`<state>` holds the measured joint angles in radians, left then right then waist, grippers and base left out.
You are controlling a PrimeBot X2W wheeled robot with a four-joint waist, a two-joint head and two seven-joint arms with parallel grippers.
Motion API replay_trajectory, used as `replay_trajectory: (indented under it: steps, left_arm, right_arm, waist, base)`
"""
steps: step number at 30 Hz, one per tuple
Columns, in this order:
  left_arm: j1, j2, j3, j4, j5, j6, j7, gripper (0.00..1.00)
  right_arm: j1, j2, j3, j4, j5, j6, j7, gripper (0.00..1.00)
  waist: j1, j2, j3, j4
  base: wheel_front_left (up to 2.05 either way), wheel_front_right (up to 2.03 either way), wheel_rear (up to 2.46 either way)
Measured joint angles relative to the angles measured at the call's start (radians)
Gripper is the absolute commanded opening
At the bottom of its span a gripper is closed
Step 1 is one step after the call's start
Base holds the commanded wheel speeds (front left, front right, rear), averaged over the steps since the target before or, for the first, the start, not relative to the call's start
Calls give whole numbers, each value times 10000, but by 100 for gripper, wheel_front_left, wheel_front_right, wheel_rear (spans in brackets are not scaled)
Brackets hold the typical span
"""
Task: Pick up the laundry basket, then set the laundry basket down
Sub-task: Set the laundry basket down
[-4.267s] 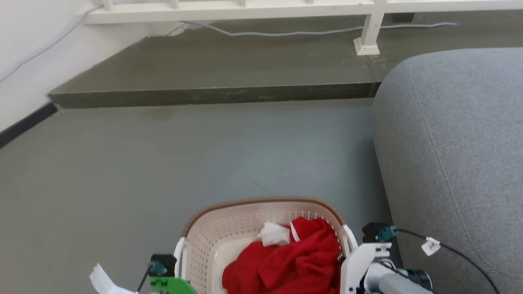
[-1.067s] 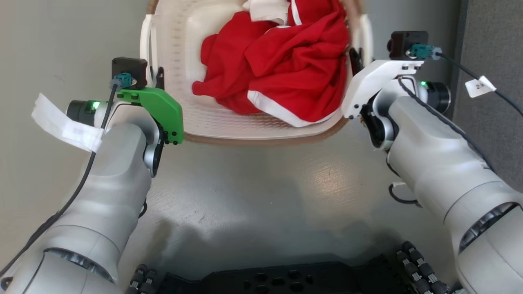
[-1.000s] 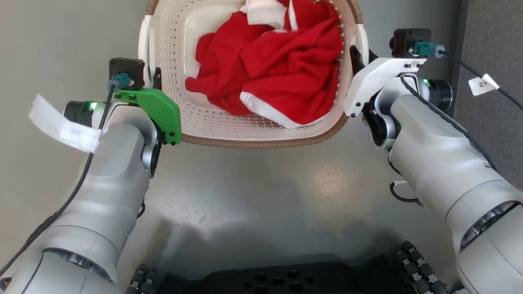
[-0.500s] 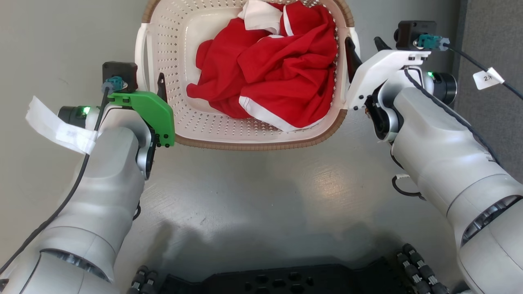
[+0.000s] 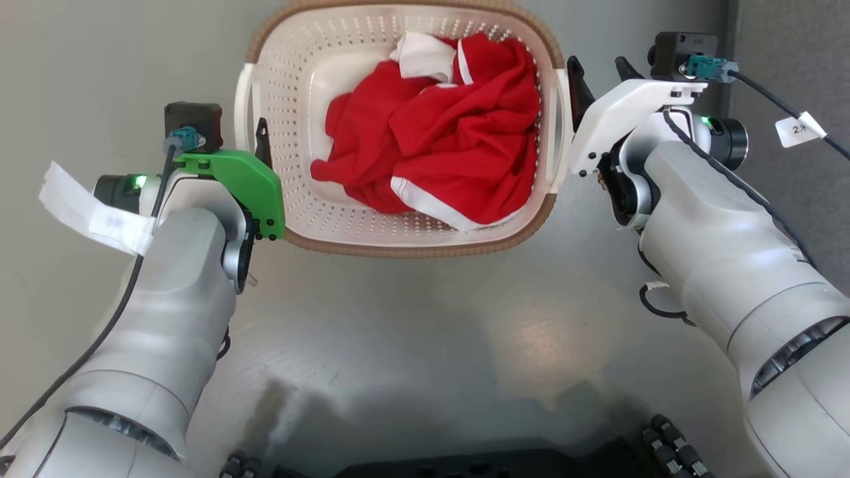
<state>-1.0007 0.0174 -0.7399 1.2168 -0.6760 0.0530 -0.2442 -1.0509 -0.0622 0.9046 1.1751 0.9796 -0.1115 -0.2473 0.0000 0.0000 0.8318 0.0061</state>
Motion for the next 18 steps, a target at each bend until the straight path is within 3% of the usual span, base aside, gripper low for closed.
replay_trajectory:
  steps: [9, 18]
  left_arm:
    - [299, 4, 178, -466, 2, 0, -46, 100]
    - [820, 380, 882, -2301, 245, 111, -48, 100]
  right_arm:
    - [3, -50, -485, -497, -217, 88, -19, 100]
    - [568, -422, -1235, -1484, -934, 36, -31, 100]
  waist:
    - [0, 0, -901, -17]
    - [0, 0, -2035, -61]
  base:
    - [0, 0, 0]
    - [0, 0, 0]
